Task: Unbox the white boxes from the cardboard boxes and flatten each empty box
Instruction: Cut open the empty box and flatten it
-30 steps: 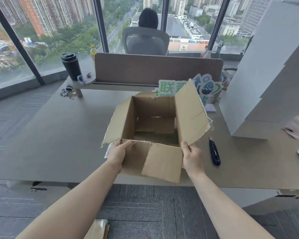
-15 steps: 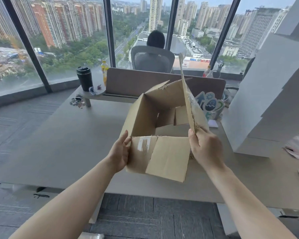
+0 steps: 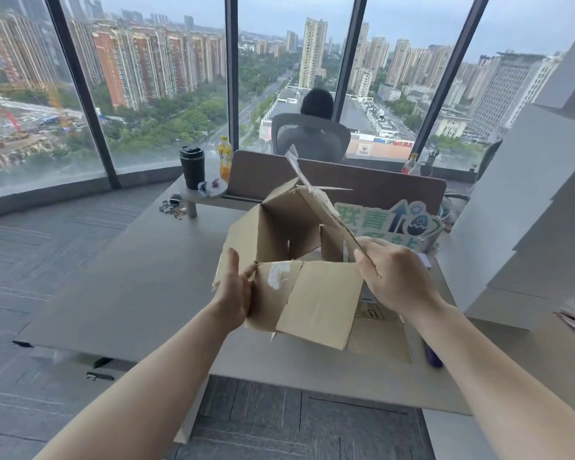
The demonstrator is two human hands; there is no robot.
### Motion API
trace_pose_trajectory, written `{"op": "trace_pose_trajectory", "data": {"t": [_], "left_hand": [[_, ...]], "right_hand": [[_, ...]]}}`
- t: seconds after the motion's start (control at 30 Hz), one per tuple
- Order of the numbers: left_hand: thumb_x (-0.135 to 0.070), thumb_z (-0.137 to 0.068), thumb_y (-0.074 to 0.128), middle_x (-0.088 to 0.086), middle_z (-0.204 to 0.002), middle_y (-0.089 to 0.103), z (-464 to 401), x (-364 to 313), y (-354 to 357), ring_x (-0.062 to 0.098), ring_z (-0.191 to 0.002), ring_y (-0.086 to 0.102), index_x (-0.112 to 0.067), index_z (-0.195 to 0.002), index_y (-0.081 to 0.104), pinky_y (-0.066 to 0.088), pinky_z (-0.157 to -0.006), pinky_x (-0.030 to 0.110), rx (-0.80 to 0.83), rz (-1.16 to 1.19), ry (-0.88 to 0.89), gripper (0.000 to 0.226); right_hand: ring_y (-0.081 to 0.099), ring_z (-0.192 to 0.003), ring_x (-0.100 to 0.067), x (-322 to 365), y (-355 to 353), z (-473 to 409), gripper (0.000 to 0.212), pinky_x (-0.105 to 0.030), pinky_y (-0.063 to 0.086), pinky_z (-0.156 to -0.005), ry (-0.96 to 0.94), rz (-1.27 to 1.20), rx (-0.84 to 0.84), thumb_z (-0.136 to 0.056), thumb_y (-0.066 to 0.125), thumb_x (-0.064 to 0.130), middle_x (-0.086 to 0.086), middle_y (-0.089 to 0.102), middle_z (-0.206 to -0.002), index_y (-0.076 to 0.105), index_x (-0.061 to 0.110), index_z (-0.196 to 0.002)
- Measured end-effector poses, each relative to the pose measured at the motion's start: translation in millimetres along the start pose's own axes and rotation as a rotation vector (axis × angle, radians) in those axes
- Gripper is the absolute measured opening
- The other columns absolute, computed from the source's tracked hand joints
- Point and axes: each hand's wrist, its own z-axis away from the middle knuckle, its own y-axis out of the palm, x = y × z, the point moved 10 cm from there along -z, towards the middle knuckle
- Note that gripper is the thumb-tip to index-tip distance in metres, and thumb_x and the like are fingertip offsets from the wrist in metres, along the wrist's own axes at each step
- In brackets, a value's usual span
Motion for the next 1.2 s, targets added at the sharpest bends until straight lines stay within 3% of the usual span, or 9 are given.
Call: {"op": "trace_pose_trajectory", "data": {"t": [0.13, 0.23, 0.33, 0.4, 0.53, 0.67, 0.8, 0.97, 1.2], "left_hand": [[-0.088, -0.079, 0.009, 0.007, -0.143, 0.05, 2, -25, 7, 0.023, -0.117, 0.052, -0.015, -0.151, 0.031, 0.027, -0.111, 0.04, 0.04, 0.004, -0.017, 0.105], [-0.089, -0.077, 0.023, 0.011, -0.124, 0.066, 4, -28, 4, 0.029, -0.109, 0.064, -0.012, -0.132, 0.05, 0.044, -0.1, 0.043, 0.065, 0.013, -0.028, 0.099], [-0.084, -0.08, 0.034, 0.011, -0.102, 0.074, 5, -18, -11, 0.026, -0.089, 0.071, -0.009, -0.122, 0.057, 0.052, -0.084, 0.035, 0.018, -0.014, -0.036, 0.088], [-0.083, -0.082, 0.032, 0.01, -0.092, 0.076, 2, -12, -26, 0.022, -0.076, 0.073, -0.007, -0.122, 0.059, 0.053, -0.07, 0.029, -0.057, -0.005, -0.041, 0.09], [-0.087, -0.08, 0.024, 0.018, -0.104, 0.073, -5, -8, -34, 0.028, -0.084, 0.072, -0.004, -0.13, 0.057, 0.054, -0.078, 0.038, -0.075, 0.034, -0.052, 0.102], [-0.084, -0.084, 0.014, 0.025, -0.109, 0.068, -6, 4, -34, 0.019, -0.067, 0.072, -0.003, -0.129, 0.054, 0.054, -0.059, 0.025, -0.085, -0.07, -0.115, 0.101], [-0.095, -0.07, 0.031, 0.02, -0.106, 0.072, -9, 14, -31, 0.029, -0.09, 0.072, -0.014, -0.134, 0.057, 0.055, -0.078, 0.037, -0.077, -0.086, -0.133, 0.106], [-0.088, -0.076, 0.036, 0.015, -0.118, 0.069, -9, 20, -21, 0.036, -0.106, 0.067, -0.013, -0.141, 0.047, 0.051, -0.09, 0.045, -0.016, -0.006, -0.167, 0.1], [-0.083, -0.073, 0.044, 0.007, -0.116, 0.07, -14, -16, 8, 0.028, -0.107, 0.066, -0.02, -0.134, 0.052, 0.05, -0.086, 0.043, 0.112, -0.054, -0.101, 0.088]], "right_hand": [[0.071, -0.091, -0.026, 7, -10, -24, 0.039, -0.04, 0.059, -0.079, -0.005, -0.047, 0.023, -0.099, 0.044, 0.028, -0.007, 0.075, -0.104, 0.072, 0.005, -0.113], [0.067, -0.109, -0.02, 10, -7, -34, 0.051, -0.035, 0.054, -0.093, 0.017, -0.123, 0.09, -0.098, 0.041, 0.043, -0.005, 0.071, -0.12, 0.07, 0.006, -0.119], [0.054, -0.127, -0.008, 14, 8, -27, 0.062, -0.021, 0.041, -0.107, 0.038, -0.214, 0.155, -0.096, 0.043, 0.057, -0.001, 0.062, -0.134, 0.063, 0.01, -0.131], [0.044, -0.133, -0.002, 19, 18, -17, 0.075, -0.023, 0.036, -0.113, 0.021, -0.257, 0.192, -0.092, 0.039, 0.07, 0.002, 0.055, -0.142, 0.057, 0.013, -0.138], [0.021, -0.146, 0.002, 14, 44, 5, 0.111, -0.018, 0.017, -0.119, 0.022, -0.317, 0.315, -0.068, 0.053, 0.086, 0.011, 0.026, -0.158, 0.035, 0.016, -0.152], [0.019, -0.149, -0.01, 8, 61, 21, 0.088, -0.027, 0.019, -0.122, 0.002, -0.256, 0.285, -0.082, 0.077, 0.042, 0.002, 0.025, -0.159, 0.035, 0.008, -0.151], [0.042, -0.139, -0.018, 3, 67, 25, 0.055, -0.023, 0.028, -0.117, 0.019, -0.254, 0.274, -0.088, 0.072, 0.012, -0.007, 0.047, -0.148, 0.053, 0.002, -0.139], [0.056, -0.126, -0.019, 2, 70, 23, 0.046, -0.01, 0.028, -0.11, -0.024, -0.236, 0.217, -0.079, 0.07, -0.011, -0.01, 0.063, -0.131, 0.067, 0.003, -0.123], [0.062, -0.119, -0.03, 21, 33, -18, 0.058, -0.045, 0.052, -0.099, -0.262, -0.105, 0.154, -0.065, 0.065, -0.028, -0.015, 0.069, -0.12, 0.07, -0.001, -0.116]]}}
